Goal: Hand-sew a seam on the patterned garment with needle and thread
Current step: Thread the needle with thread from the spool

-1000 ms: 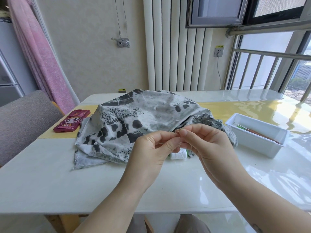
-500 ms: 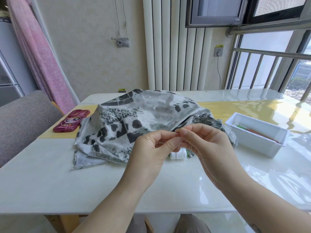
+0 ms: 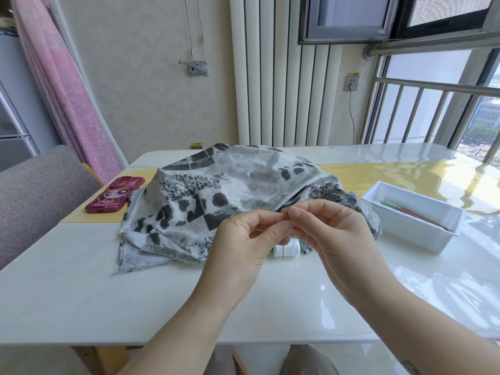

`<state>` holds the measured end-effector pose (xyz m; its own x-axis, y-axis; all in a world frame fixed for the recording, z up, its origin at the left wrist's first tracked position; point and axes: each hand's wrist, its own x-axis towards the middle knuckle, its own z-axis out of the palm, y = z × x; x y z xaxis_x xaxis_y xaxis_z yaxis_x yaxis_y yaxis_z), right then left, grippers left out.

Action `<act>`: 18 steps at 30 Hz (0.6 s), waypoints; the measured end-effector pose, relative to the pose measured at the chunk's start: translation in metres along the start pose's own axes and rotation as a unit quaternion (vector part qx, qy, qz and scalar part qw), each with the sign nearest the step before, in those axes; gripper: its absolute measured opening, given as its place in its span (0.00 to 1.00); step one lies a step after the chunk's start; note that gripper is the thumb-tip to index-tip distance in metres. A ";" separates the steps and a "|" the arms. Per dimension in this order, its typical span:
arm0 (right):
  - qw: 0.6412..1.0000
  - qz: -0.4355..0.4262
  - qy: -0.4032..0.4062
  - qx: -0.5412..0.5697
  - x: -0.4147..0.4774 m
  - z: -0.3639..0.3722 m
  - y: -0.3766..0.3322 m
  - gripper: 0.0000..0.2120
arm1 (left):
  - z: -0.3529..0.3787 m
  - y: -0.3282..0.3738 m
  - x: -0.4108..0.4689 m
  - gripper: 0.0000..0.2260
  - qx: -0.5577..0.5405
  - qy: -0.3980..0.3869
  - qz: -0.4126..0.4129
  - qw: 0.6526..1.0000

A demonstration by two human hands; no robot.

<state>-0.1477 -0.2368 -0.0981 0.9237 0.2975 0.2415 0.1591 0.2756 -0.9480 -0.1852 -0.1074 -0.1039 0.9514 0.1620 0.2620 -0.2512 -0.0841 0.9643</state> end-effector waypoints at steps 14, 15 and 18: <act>1.000 -0.005 0.008 0.005 0.000 -0.001 0.000 0.04 | 0.000 0.003 -0.002 0.05 -0.100 -0.002 -0.061 0.993; 1.000 -0.004 0.003 -0.010 0.000 -0.001 -0.001 0.03 | 0.000 0.003 -0.002 0.05 -0.091 0.001 -0.061 0.994; 0.997 -0.016 -0.028 -0.071 0.003 -0.003 -0.005 0.04 | 0.000 0.004 -0.003 0.08 -0.044 0.003 -0.047 0.998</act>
<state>-0.1448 -0.2403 -0.0930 0.8972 0.3413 0.2803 0.2408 0.1542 -0.9583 -0.1891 -0.1083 -0.1008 0.9706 0.1706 0.1695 -0.1750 0.0176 0.9844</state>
